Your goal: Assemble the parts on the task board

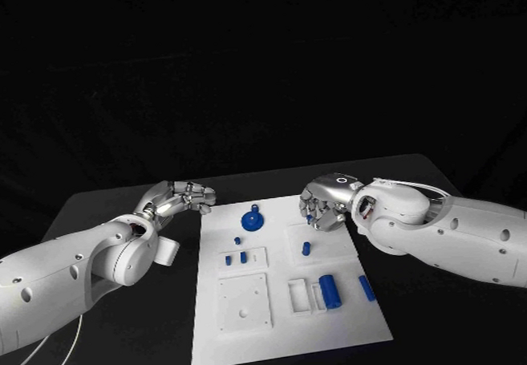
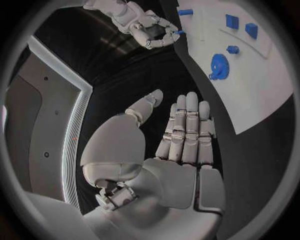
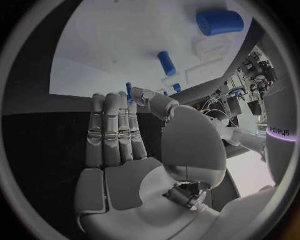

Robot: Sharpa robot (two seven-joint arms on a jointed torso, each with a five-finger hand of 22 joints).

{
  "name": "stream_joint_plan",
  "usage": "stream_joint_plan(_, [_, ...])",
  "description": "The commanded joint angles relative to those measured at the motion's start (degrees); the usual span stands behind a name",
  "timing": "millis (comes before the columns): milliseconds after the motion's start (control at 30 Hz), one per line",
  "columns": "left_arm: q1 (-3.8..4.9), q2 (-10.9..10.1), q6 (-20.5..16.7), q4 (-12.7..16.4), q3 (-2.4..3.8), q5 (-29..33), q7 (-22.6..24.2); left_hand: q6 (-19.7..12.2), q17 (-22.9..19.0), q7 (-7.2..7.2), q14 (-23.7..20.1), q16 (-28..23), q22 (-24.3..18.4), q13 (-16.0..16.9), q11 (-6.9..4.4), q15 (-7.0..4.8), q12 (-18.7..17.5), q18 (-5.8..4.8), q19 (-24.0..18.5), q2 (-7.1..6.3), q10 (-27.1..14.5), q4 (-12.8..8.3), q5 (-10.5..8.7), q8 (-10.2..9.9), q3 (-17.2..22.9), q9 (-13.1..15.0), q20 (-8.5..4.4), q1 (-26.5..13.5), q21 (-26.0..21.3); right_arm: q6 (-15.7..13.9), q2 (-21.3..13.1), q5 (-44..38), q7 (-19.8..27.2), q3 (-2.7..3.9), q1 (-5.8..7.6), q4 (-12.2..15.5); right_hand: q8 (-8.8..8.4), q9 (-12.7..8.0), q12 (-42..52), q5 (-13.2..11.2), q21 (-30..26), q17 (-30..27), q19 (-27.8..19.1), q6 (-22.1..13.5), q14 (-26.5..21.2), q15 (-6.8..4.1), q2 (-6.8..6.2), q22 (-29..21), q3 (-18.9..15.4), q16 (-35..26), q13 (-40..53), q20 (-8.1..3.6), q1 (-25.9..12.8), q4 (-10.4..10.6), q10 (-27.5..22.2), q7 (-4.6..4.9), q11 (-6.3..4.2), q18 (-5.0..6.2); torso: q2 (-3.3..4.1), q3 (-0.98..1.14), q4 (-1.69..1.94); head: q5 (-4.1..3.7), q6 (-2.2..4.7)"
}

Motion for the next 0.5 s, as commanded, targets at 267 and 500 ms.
stream_joint_plan(267, [0.03, 0.7, 0.5, -0.5, 0.03, 0.7, 0.4, -0.5, 0.2, -0.13, 0.3, -0.3, 0.1, -0.1, 0.39, 0.19, -0.2, -0.61, -0.1, 0.39, 0.1, 0.0, 0.23, 0.3, -0.1, -0.1, 0.3, 0.0, -0.3, -4.2, 1.7, 12.7, 5.4, 0.08, 0.04, 3.2, 0.07, 0.7, -0.5, 1.4, 0.2, 0.4, 0.3, -0.2, -0.2, -0.32, 1.34, 0.1, -1.2, -0.1, 0.2, -0.09, -0.5, -0.7, 0.1, 0.1, 0.09, 0.39, -0.06, -0.06, 0.05, 2.69, -0.1])
stream_joint_plan(500, [0.04, 1.2, 0.3, -1.0, 0.03, 0.7, 0.4, -0.5, 0.3, -0.14, 0.4, -0.3, 0.2, -0.1, 0.38, 0.19, -0.2, -0.6, -0.1, 0.41, 0.1, -0.1, 0.25, 0.3, -0.1, -0.1, 0.29, 0.0, -0.4, -4.8, 3.9, 12.1, 6.2, 0.06, -0.3, 4.4, -0.06, 1.0, -0.7, 2.3, 0.2, 0.5, 0.2, -0.3, -0.2, -0.29, 1.92, 0.1, -1.9, -0.3, 0.4, -0.07, -0.8, -1.2, 0.1, 0.15, 0.12, 0.39, -0.09, -0.15, 0.06, 5.16, -0.68])
